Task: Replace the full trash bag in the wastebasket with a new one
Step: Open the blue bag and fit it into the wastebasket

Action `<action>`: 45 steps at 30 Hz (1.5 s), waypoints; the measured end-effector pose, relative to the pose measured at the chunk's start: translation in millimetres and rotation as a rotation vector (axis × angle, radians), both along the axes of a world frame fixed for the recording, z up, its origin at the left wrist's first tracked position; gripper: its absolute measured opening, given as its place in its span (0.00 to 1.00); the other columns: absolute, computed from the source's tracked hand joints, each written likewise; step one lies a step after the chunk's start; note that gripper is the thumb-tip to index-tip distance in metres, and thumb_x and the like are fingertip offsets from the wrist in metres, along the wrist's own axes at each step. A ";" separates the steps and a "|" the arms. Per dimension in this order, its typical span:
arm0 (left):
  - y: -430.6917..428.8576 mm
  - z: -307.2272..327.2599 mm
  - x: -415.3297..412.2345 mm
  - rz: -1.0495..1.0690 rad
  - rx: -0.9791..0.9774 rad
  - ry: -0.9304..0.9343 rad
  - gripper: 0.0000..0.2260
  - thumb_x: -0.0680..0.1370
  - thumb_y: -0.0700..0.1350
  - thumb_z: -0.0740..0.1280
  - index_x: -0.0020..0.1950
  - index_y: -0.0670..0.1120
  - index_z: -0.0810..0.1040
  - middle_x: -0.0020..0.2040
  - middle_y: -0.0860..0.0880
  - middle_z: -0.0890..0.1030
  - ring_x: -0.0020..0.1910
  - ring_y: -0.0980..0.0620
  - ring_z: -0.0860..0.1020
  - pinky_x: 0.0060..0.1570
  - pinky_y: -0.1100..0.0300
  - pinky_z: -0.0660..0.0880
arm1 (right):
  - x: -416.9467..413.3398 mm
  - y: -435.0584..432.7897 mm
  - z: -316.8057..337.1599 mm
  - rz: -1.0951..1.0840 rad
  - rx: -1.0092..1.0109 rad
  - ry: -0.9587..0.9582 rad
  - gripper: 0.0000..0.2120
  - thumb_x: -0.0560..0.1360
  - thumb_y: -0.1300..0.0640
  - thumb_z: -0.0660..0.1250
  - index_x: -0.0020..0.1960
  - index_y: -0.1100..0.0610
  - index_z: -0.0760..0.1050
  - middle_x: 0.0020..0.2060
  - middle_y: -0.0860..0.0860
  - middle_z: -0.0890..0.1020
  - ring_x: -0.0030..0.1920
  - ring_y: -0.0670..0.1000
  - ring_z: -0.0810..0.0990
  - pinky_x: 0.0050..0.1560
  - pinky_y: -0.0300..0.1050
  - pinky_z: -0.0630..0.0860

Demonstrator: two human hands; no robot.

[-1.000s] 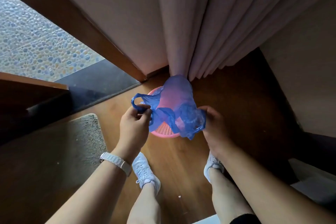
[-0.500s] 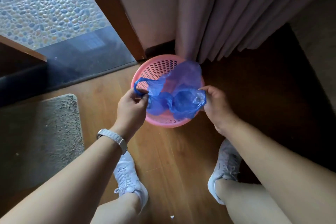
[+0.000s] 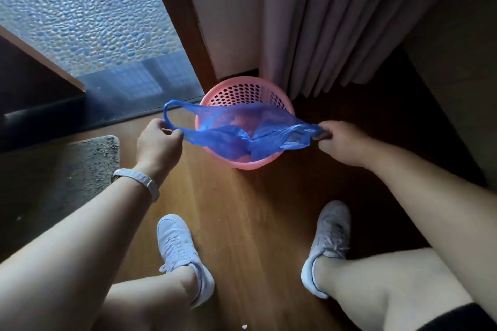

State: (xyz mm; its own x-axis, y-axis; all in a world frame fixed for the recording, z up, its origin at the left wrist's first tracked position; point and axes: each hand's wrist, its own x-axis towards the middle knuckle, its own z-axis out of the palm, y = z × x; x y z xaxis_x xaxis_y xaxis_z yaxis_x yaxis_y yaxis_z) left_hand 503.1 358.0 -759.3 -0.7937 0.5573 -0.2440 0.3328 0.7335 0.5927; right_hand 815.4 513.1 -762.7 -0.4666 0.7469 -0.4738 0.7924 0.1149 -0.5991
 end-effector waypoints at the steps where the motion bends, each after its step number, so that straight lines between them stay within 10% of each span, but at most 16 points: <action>1: 1.3 2.1 0.4 -0.031 -0.027 0.074 0.15 0.73 0.47 0.65 0.59 0.47 0.75 0.56 0.45 0.77 0.57 0.43 0.76 0.56 0.51 0.72 | 1.1 4.4 3.7 0.061 0.010 -0.047 0.12 0.72 0.67 0.64 0.52 0.54 0.78 0.46 0.51 0.81 0.46 0.50 0.79 0.45 0.41 0.71; 7: 21.5 12.4 26.4 -0.742 0.361 0.685 0.18 0.71 0.42 0.65 0.61 0.42 0.74 0.64 0.39 0.74 0.63 0.39 0.70 0.62 0.47 0.67 | -34.5 24.6 41.1 0.076 0.116 0.184 0.16 0.69 0.66 0.64 0.54 0.52 0.79 0.52 0.50 0.82 0.56 0.49 0.78 0.59 0.44 0.73; 16: 48.3 -11.7 41.7 -1.223 0.223 0.782 0.12 0.76 0.47 0.64 0.55 0.44 0.81 0.58 0.43 0.80 0.56 0.41 0.78 0.58 0.46 0.74 | -82.9 -4.6 28.1 0.305 0.009 0.161 0.15 0.75 0.41 0.63 0.36 0.50 0.74 0.32 0.45 0.79 0.34 0.43 0.76 0.38 0.45 0.75; 22: 48.4 -25.6 37.8 -1.187 0.028 0.541 0.18 0.72 0.60 0.67 0.52 0.48 0.79 0.44 0.48 0.82 0.40 0.44 0.80 0.36 0.55 0.74 | -88.3 -9.6 0.1 0.540 -0.105 -0.184 0.21 0.74 0.47 0.64 0.66 0.49 0.71 0.58 0.49 0.79 0.56 0.50 0.78 0.59 0.46 0.74; 28: 48.3 -34.9 21.6 -0.735 0.031 0.444 0.10 0.78 0.49 0.65 0.38 0.46 0.76 0.36 0.49 0.77 0.32 0.46 0.73 0.30 0.60 0.63 | -95.1 -26.4 -28.6 0.617 -0.011 -0.355 0.36 0.66 0.25 0.58 0.62 0.50 0.72 0.59 0.49 0.73 0.58 0.53 0.73 0.57 0.52 0.72; 33: 31.3 -50.4 -19.0 -0.515 -0.229 0.570 0.06 0.75 0.44 0.64 0.40 0.43 0.74 0.40 0.42 0.79 0.39 0.37 0.77 0.32 0.55 0.66 | -99.1 -38.5 -41.0 0.647 0.120 -0.293 0.11 0.75 0.49 0.62 0.56 0.49 0.75 0.51 0.50 0.72 0.55 0.55 0.73 0.54 0.53 0.73; 38: 10.5 -64.3 -25.6 -0.770 -0.190 0.723 0.10 0.64 0.30 0.66 0.42 0.40 0.72 0.39 0.38 0.74 0.35 0.37 0.74 0.29 0.53 0.63 | -85.6 -29.8 -45.0 0.585 0.094 -0.119 0.06 0.74 0.59 0.62 0.46 0.49 0.75 0.45 0.48 0.74 0.48 0.53 0.74 0.48 0.49 0.73; 45: 28.4 -49.1 10.1 -1.230 0.048 0.796 0.08 0.70 0.44 0.61 0.44 0.45 0.78 0.44 0.47 0.79 0.45 0.43 0.77 0.46 0.50 0.72 | -82.3 -22.7 -41.2 0.547 0.134 -0.028 0.07 0.71 0.64 0.62 0.38 0.54 0.71 0.42 0.48 0.73 0.43 0.51 0.73 0.45 0.49 0.75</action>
